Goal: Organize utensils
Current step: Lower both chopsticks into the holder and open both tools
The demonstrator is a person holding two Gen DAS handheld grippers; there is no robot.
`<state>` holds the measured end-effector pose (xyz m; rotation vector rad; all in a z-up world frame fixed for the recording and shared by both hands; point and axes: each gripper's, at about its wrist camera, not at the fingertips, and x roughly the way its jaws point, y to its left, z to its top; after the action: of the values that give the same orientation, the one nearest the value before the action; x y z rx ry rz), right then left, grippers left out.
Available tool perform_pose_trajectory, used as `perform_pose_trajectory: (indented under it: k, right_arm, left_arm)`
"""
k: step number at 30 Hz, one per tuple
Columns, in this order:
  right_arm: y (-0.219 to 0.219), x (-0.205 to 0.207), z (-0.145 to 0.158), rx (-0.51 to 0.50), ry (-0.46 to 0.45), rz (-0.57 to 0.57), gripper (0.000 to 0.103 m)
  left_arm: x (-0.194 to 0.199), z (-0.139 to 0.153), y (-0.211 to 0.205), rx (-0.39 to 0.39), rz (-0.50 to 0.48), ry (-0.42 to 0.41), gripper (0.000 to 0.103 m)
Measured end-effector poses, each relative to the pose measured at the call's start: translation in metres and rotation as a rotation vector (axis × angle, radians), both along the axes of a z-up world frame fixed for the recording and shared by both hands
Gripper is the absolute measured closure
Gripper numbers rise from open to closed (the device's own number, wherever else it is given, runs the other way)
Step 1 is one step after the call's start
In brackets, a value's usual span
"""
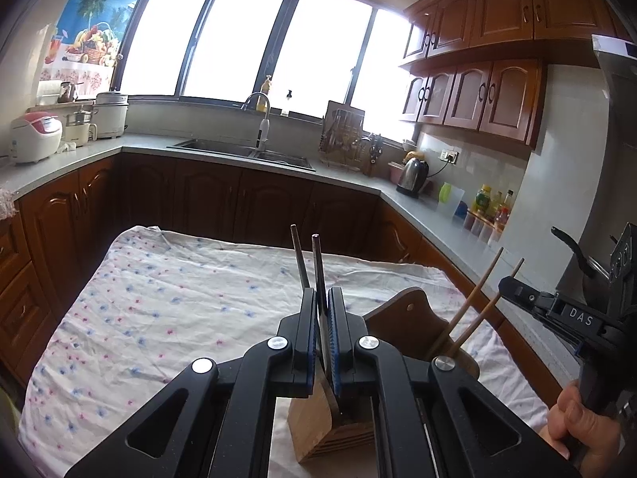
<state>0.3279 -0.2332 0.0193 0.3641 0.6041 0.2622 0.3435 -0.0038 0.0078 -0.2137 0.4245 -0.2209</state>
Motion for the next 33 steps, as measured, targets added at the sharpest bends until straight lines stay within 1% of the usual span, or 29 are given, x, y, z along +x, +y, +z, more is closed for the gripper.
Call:
perform_pose_trajectory:
  k: [3,5,7,8,9,10,11,12,13,14,15,18,20,21,23,25,26,33]
  right_arm:
    - [0.0,0.001,0.001,0.005,0.006,0.001,0.096]
    - [0.0,0.001,0.001,0.008,0.008,0.004,0.092]
    - [-0.001,0.0,0.001,0.019,0.006,0.006,0.09]
    - [-0.002,-0.001,0.001,0.024,0.005,0.002,0.083]
    - [-0.004,-0.002,0.002,0.026,0.002,-0.002,0.067]
    - [-0.005,-0.003,0.003,0.033,-0.006,-0.005,0.057]
    - [-0.007,-0.006,0.005,0.045,-0.016,-0.008,0.041]
    - [-0.009,-0.009,0.006,0.054,-0.026,-0.01,0.035]
    - [-0.01,-0.011,0.008,0.06,-0.032,-0.012,0.033]
    - [-0.011,-0.013,0.01,0.067,-0.037,-0.014,0.03]
    - [-0.013,-0.016,0.011,0.081,-0.04,-0.012,0.024]
    - [-0.018,-0.024,0.014,0.112,-0.042,-0.01,0.014]
    - [-0.02,-0.032,0.016,0.12,-0.043,-0.006,0.011]
    - [-0.02,-0.038,0.016,0.122,-0.045,-0.005,0.011]
    - [-0.02,-0.049,0.016,0.122,-0.043,-0.002,0.011]
    - [-0.02,-0.061,0.014,0.124,-0.036,0.006,0.011]
    - [-0.019,-0.068,0.013,0.121,-0.03,0.01,0.011]
    - [-0.011,-0.119,-0.001,0.068,0.019,0.02,0.01]
  left_arm:
    - [-0.001,0.001,0.0,0.003,0.001,0.002,0.099]
    - [-0.002,0.0,0.0,0.005,0.0,0.004,0.099]
    - [-0.003,0.001,0.0,0.005,-0.002,0.009,0.099]
    - [-0.003,0.001,0.0,0.002,-0.003,0.012,0.099]
    - [-0.003,0.001,0.0,0.0,-0.005,0.015,0.099]
    - [-0.004,0.002,0.001,-0.003,-0.008,0.019,0.099]
    - [-0.005,0.002,0.001,-0.006,-0.013,0.021,0.097]
    - [-0.006,0.003,0.001,-0.006,-0.013,0.022,0.095]
    - [-0.008,0.003,0.002,-0.005,-0.014,0.022,0.089]
    - [-0.011,0.004,0.002,-0.003,-0.011,0.022,0.08]
    - [-0.013,0.004,0.002,-0.003,-0.006,0.018,0.077]
    - [-0.02,0.006,0.004,-0.006,-0.001,0.023,0.067]
    - [-0.026,0.008,0.006,-0.007,0.009,0.023,0.049]
    - [-0.031,0.009,0.008,-0.008,0.017,0.018,0.045]
    - [-0.043,0.009,0.012,-0.007,0.031,0.016,0.033]
    - [-0.056,0.009,0.017,-0.001,0.044,0.023,0.03]
    - [-0.061,0.009,0.018,0.003,0.047,0.031,0.026]
    - [-0.11,0.009,0.032,0.012,0.068,0.093,0.023]
